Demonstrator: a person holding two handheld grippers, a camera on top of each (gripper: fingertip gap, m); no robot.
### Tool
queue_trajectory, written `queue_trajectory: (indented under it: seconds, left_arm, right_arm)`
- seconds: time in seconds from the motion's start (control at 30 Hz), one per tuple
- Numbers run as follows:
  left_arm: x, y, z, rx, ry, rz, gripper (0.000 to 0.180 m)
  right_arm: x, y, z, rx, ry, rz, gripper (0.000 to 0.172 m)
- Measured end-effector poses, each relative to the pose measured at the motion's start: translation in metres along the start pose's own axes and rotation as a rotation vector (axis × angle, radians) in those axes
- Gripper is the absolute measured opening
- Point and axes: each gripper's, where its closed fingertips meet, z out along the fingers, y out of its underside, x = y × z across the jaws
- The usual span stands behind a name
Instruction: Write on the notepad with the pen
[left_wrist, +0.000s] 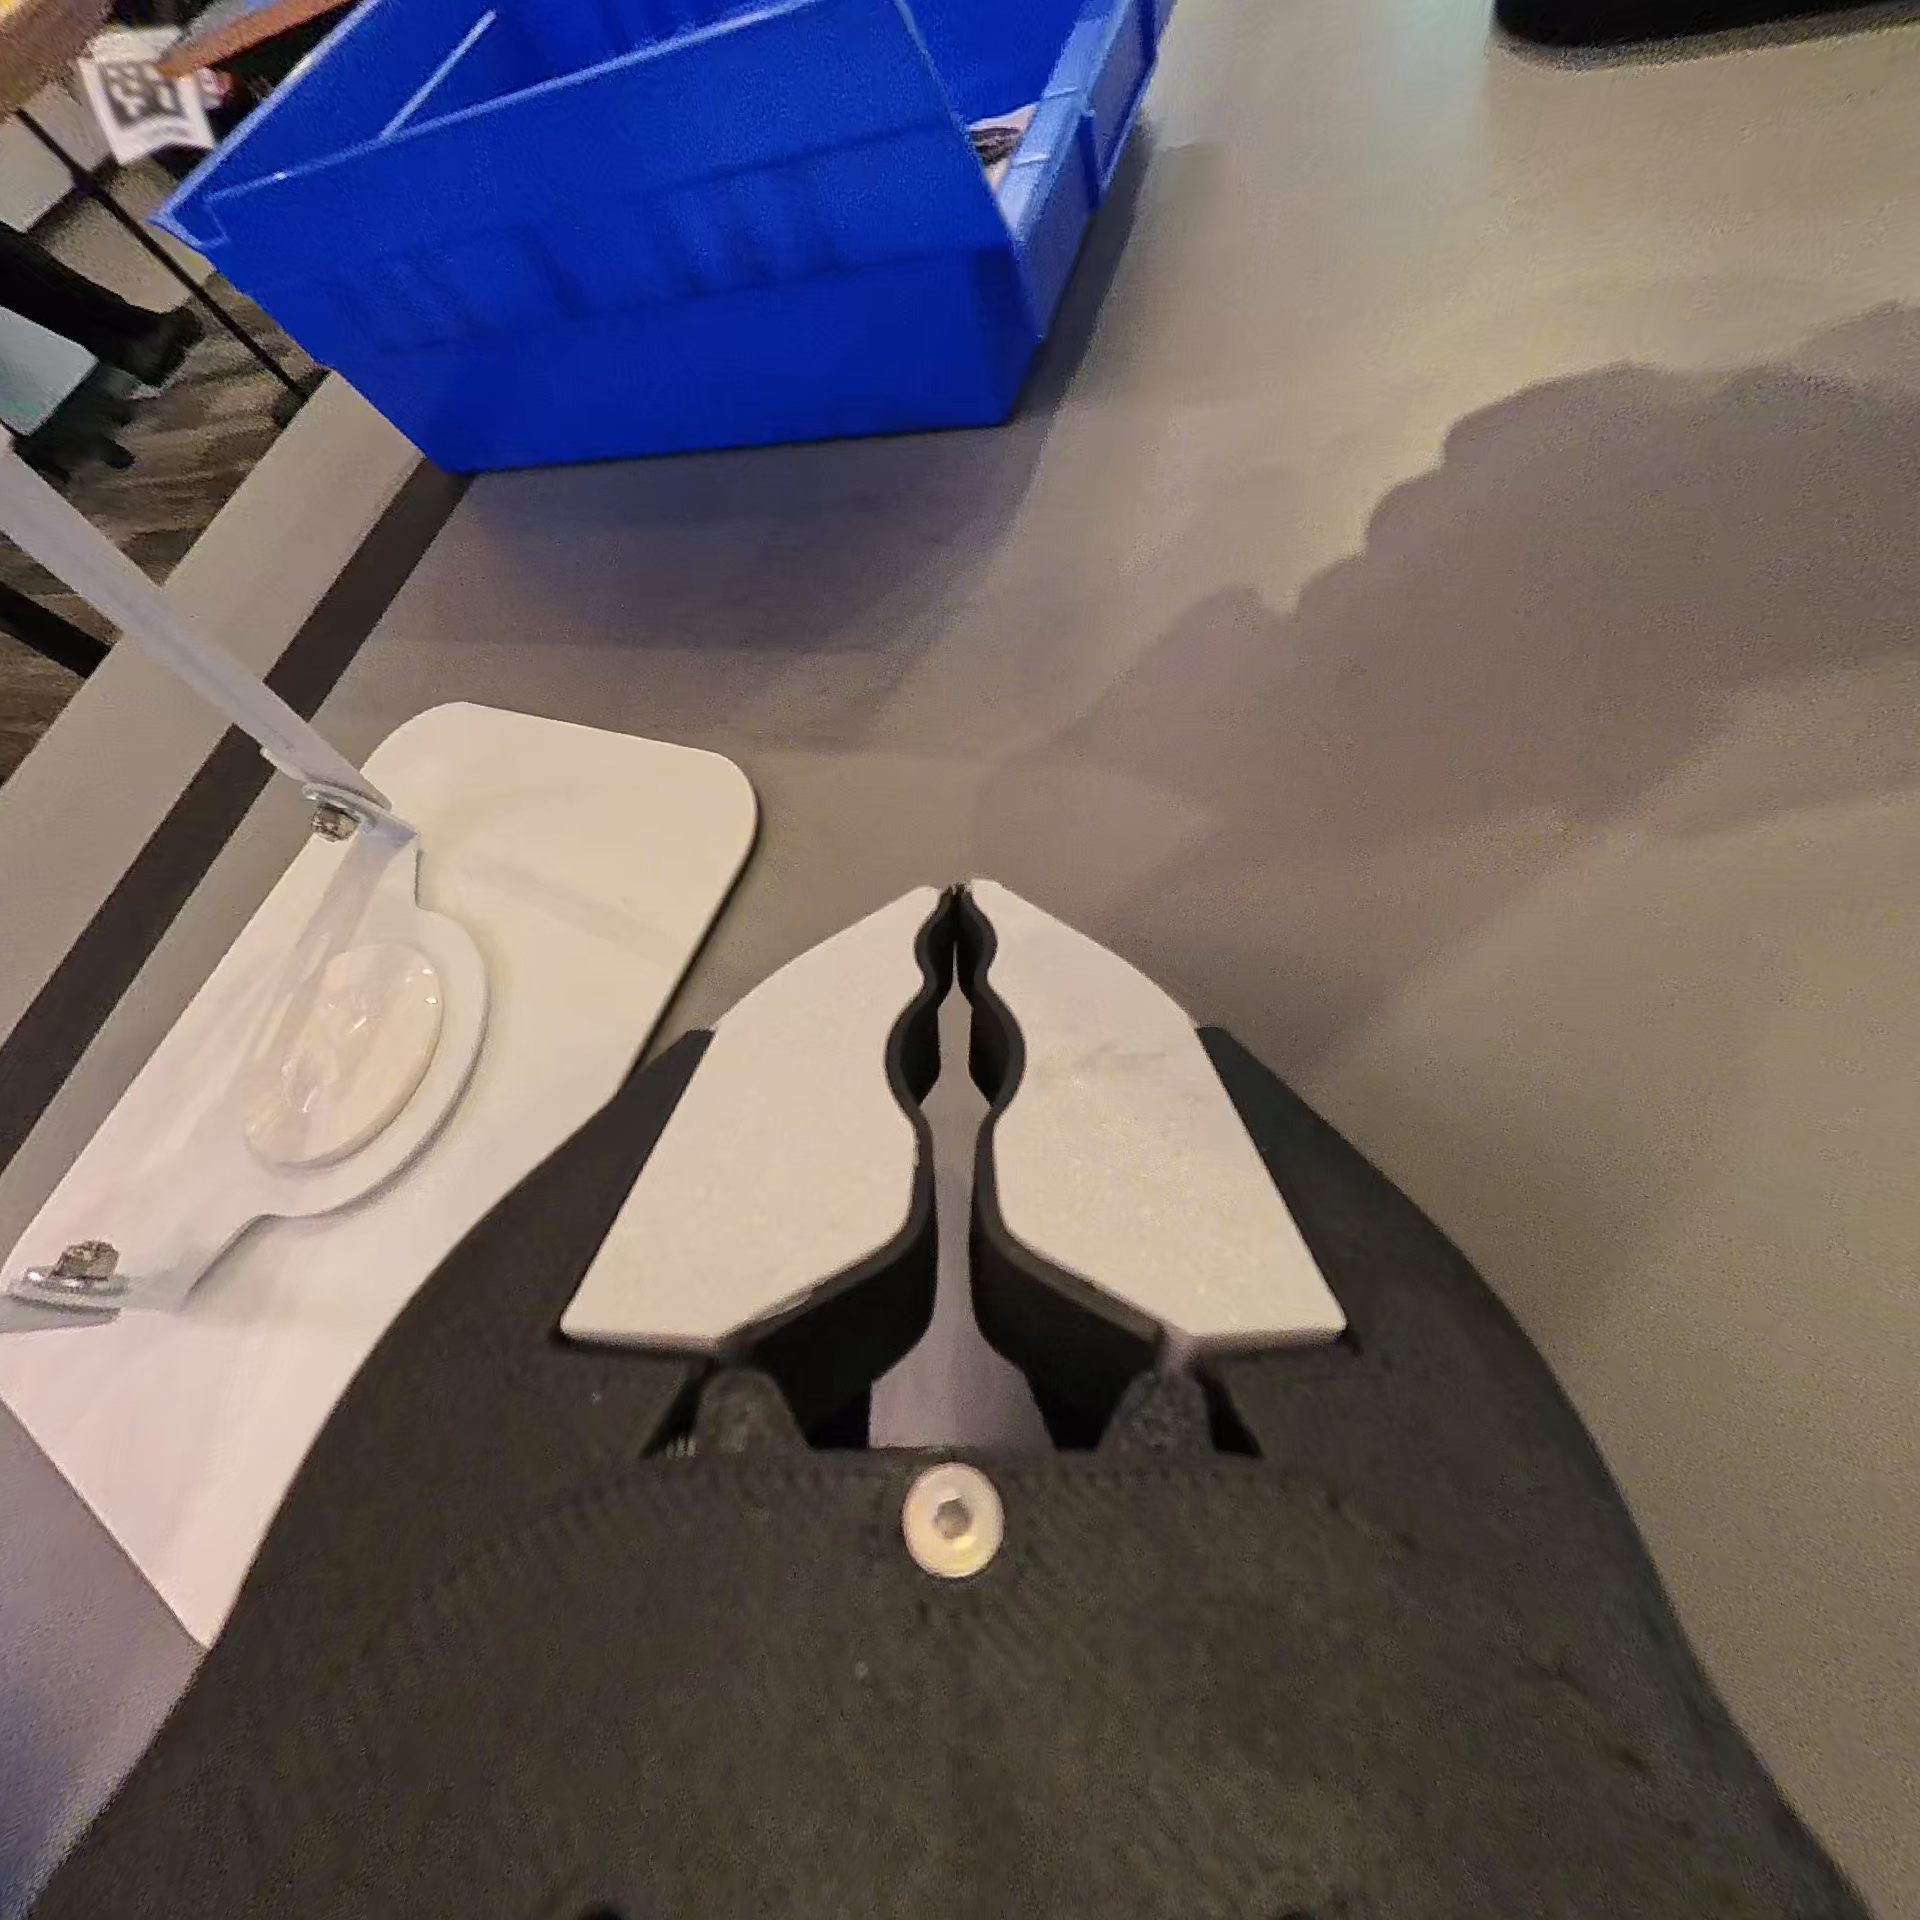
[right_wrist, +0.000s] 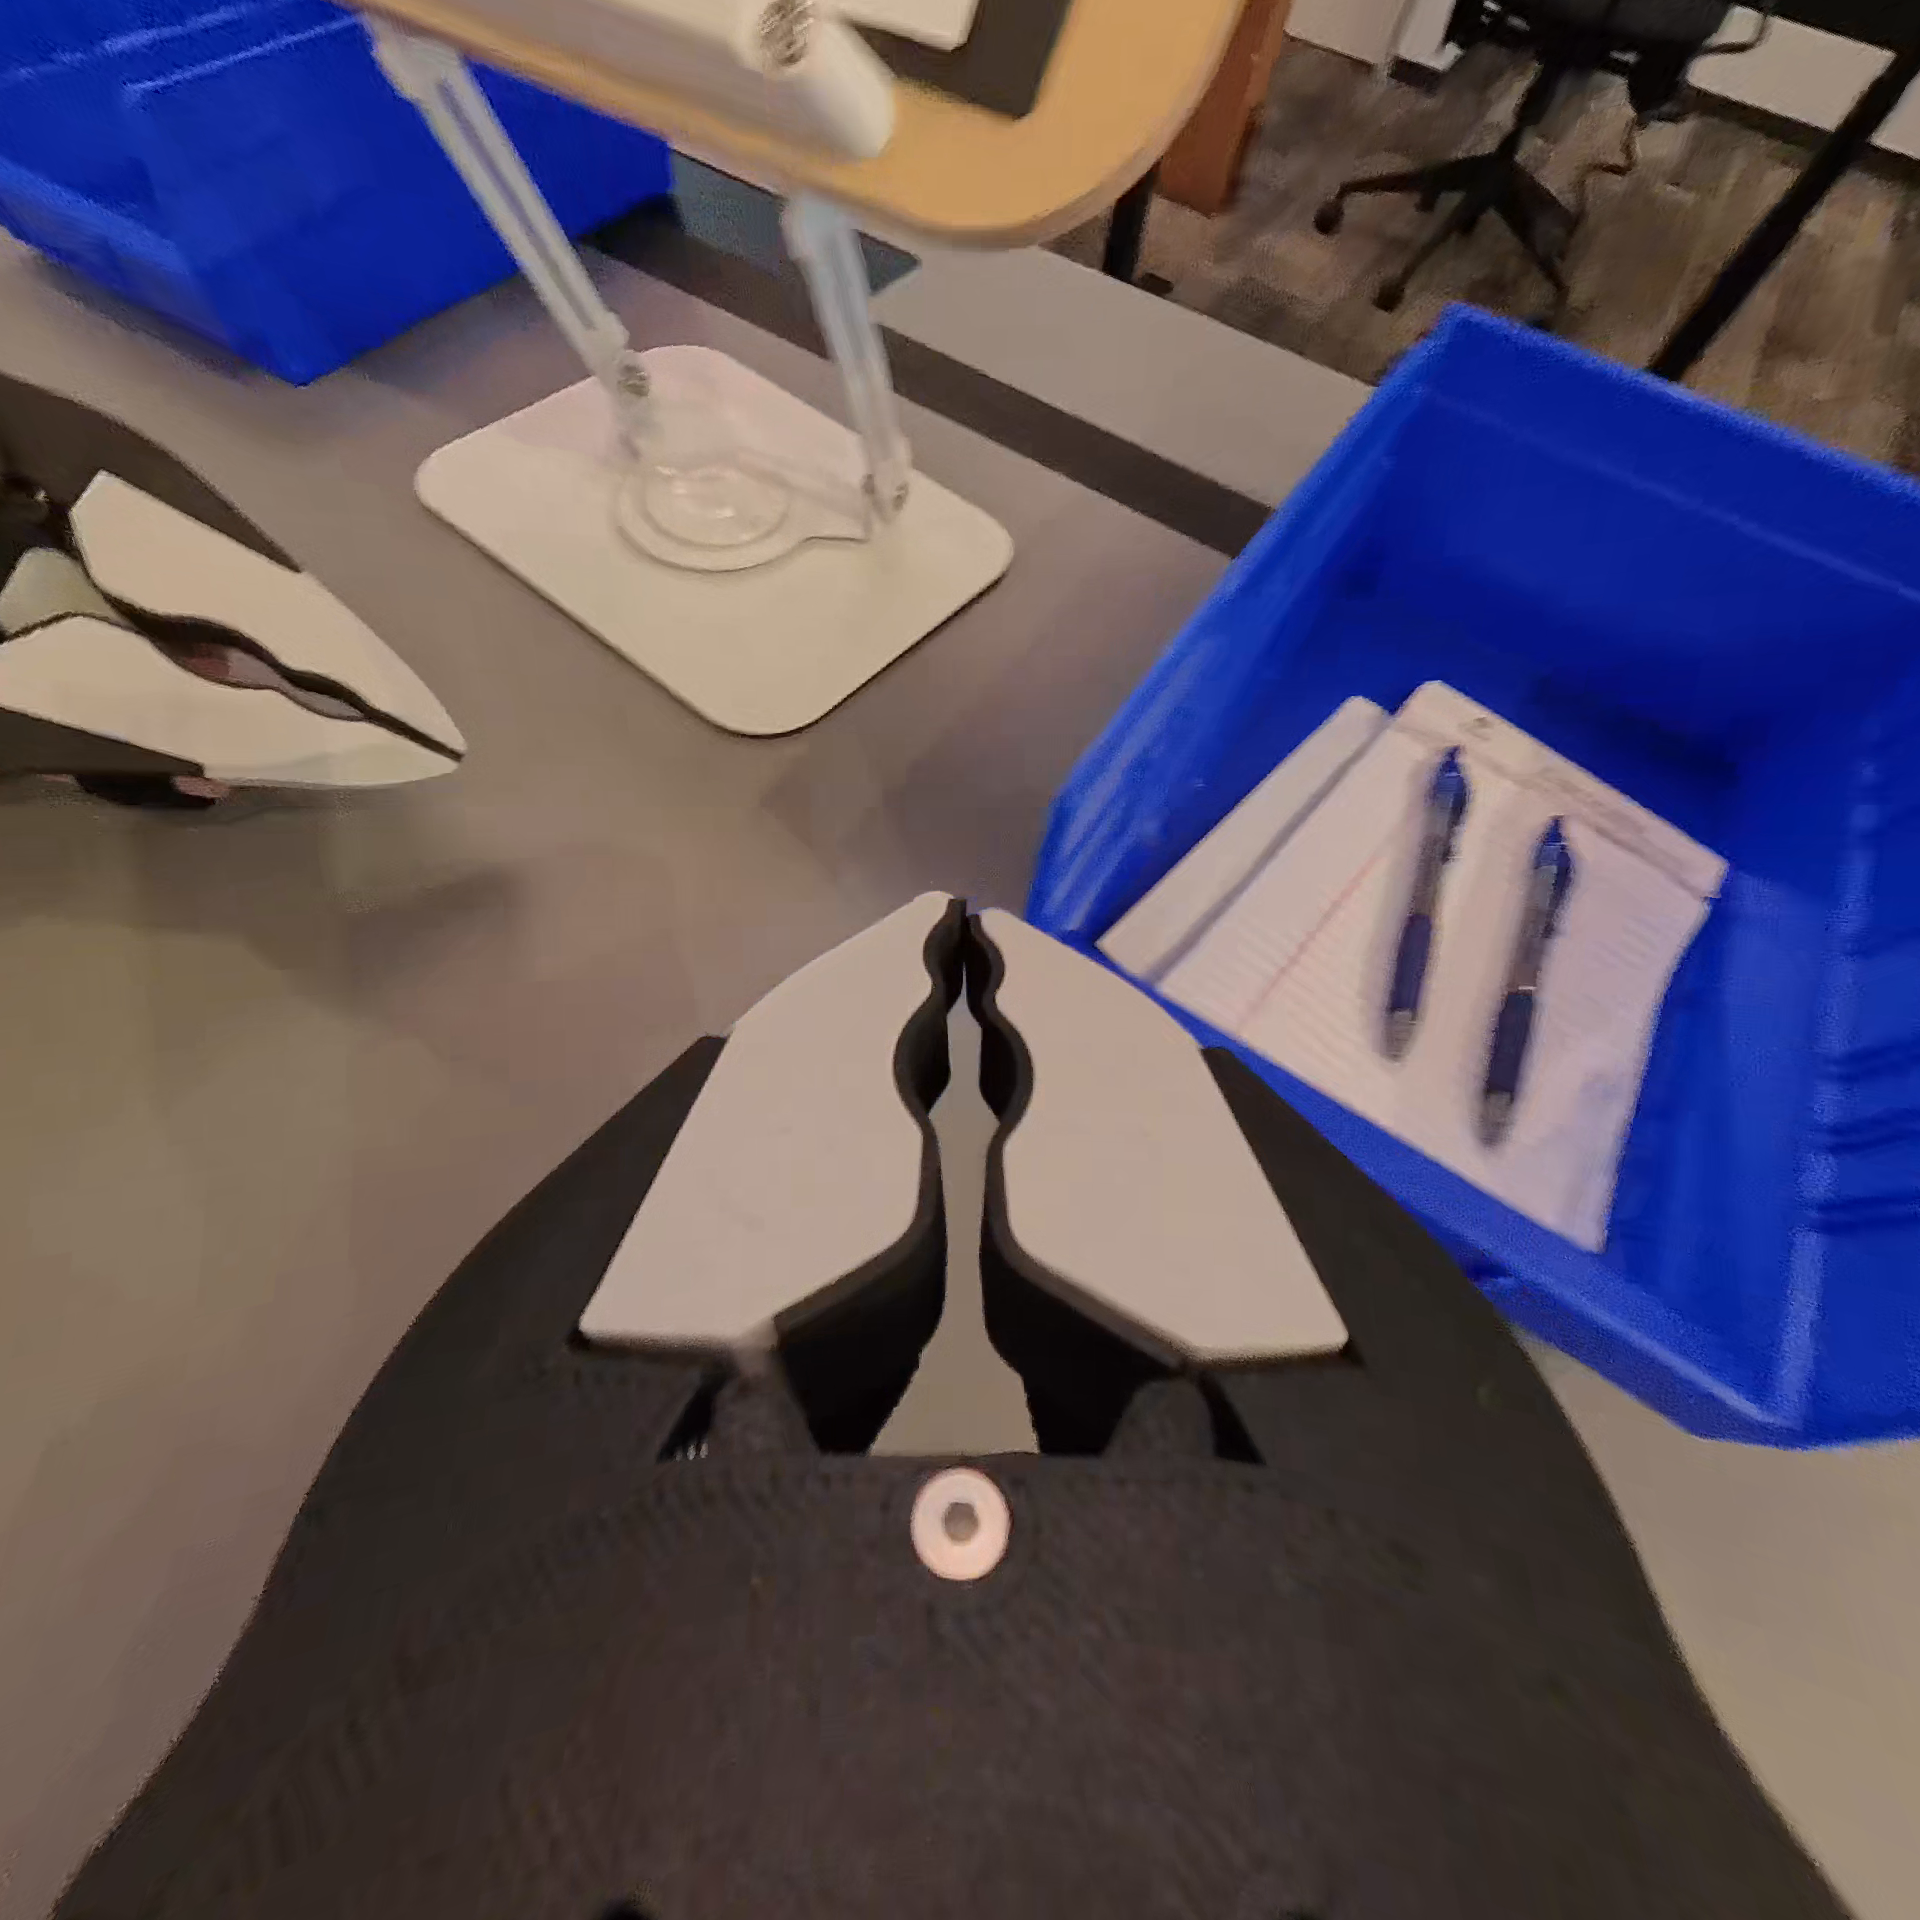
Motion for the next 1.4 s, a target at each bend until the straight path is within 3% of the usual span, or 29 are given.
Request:
queue_trajectory:
  seconds: [0.2, 0.3, 0.67, 1.4]
  left_arm:
    - [0.015, 0.009, -0.019, -0.012, -0.009, 0.011, 0.0]
    - [0.016, 0.015, -0.027, -0.023, -0.029, 0.022, 0.0]
    - [0.002, 0.013, -0.038, 0.041, -0.032, -0.07, 0.0]
    - [0.006, 0.012, -0.043, 0.056, -0.034, -0.039, 0.007]
  right_arm:
    - [-0.044, 0.048, 0.031, -0.001, -0.059, -0.016, 0.0]
    - [-0.043, 0.065, 0.044, -0.08, -0.038, -0.044, 0.0]
    - [-0.034, 0.07, 0.049, -0.103, 0.028, -0.083, 0.001]
    - [-0.028, 0.075, 0.053, -0.14, 0.089, -0.144, 0.015]
